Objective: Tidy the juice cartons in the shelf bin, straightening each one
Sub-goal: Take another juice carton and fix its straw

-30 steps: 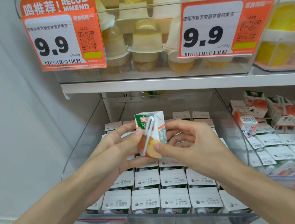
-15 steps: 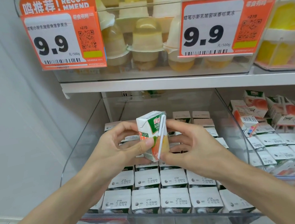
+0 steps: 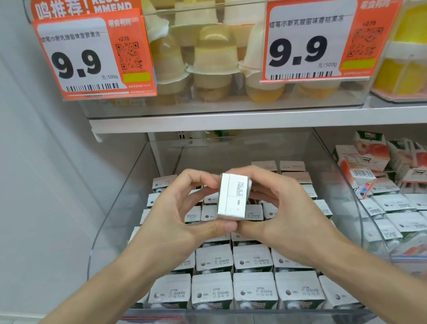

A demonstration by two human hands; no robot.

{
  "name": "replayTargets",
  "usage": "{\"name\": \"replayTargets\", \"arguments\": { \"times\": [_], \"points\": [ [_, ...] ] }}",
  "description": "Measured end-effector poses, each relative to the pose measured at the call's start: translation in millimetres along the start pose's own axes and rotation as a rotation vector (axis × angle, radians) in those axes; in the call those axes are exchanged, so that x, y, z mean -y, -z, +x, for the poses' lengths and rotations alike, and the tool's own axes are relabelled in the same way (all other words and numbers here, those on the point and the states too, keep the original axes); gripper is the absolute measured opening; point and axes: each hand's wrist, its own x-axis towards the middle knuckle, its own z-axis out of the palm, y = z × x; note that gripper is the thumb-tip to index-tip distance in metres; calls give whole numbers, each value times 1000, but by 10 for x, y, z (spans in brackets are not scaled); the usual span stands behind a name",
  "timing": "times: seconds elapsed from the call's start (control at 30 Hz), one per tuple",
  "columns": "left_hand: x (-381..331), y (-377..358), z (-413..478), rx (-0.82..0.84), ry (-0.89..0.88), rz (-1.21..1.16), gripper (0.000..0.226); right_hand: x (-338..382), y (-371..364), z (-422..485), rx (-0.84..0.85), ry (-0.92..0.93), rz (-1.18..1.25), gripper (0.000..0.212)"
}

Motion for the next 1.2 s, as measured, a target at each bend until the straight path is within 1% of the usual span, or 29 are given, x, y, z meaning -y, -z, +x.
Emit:
{"name": "replayTargets", "arguments": {
  "times": [0.13,0.3,0.37,0.43,0.53,0.63,0.73,0.87,0.97,1.07,1.2],
  "points": [
    [5,12,5,-15,-22,15,52,-10,-9,9,-31,27,-15,64],
    [-19,9,-8,-25,-17,13,56,23,6,5,-21,-7,8,66],
    [-26,8,-4,-44,3,-34,52,80,50,-5,-19,-93,112,69],
    [-64,11,-6,-53,72,-104,45,162,96,-11,10,-247,267,70],
    [-74,25,-32,3,98,-66,41,220,108,-5,40,-407,376,66],
    [-40,28,-36,43,69,-24,50,227,86,15,0,-489,481,51],
    [-12,25,-23,87,39,-18,53,243,87,42,9,-557,587,37],
    [17,-2,-15,126,19,62,68,246,96,62,8,-639,652,30],
    [37,-13,-23,124,12,135,77,247,108,75,6,-660,676,35],
    [50,-11,-24,113,11,143,70,230,140,81,-4,-648,685,41],
    [49,-7,-3,87,9,126,64,209,165,81,33,-611,640,32]
  ]
}}
